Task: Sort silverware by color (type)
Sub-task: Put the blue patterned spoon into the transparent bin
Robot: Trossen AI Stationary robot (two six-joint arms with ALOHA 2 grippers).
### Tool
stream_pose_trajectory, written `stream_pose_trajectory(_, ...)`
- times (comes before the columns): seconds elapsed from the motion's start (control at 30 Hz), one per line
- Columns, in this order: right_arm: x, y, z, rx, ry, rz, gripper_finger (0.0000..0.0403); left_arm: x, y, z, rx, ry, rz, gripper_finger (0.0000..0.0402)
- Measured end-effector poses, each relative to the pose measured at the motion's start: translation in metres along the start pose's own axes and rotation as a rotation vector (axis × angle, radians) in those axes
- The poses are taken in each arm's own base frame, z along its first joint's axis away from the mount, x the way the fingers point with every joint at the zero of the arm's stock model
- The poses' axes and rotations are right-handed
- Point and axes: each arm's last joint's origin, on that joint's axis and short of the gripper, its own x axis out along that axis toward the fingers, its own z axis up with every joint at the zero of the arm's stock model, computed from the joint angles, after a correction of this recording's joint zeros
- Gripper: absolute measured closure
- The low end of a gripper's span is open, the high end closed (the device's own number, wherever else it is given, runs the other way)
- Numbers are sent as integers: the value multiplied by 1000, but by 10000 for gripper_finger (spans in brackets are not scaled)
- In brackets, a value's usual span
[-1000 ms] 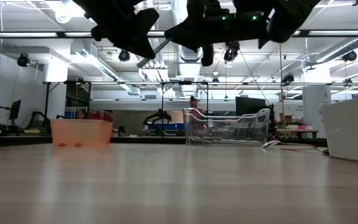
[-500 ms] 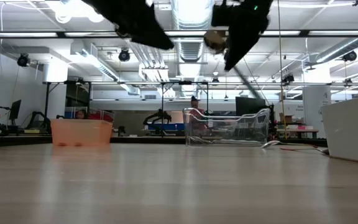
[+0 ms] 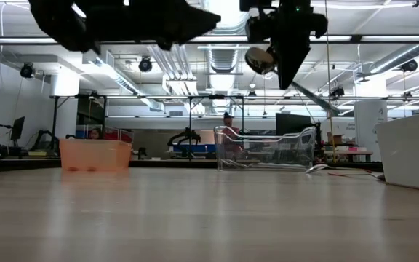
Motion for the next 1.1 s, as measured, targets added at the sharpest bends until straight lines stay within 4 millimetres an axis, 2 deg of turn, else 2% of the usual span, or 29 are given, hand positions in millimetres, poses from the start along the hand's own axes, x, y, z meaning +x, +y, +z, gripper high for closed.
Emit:
stream_pose_trajectory(0.17,0,1,0,-8,0,7,386,15,3,-16,4,4,-53,226)
stream_pose_trajectory(0.33,-3,1,-2,3,-2,7,386,40,0,-31,6,21,-50,236)
stream_pose_trajectory(0.57,-4,2,-3,9,12,9,386,70,-3,-40,5,15,-44,238)
stream_pose_trajectory(0.8,-4,2,-3,2,10,9,386,74,-2,-41,3,10,-37,250)
stream_pose_trajectory(1.1,-4,2,-3,2,9,8,386,75,8,-46,-13,29,-13,329)
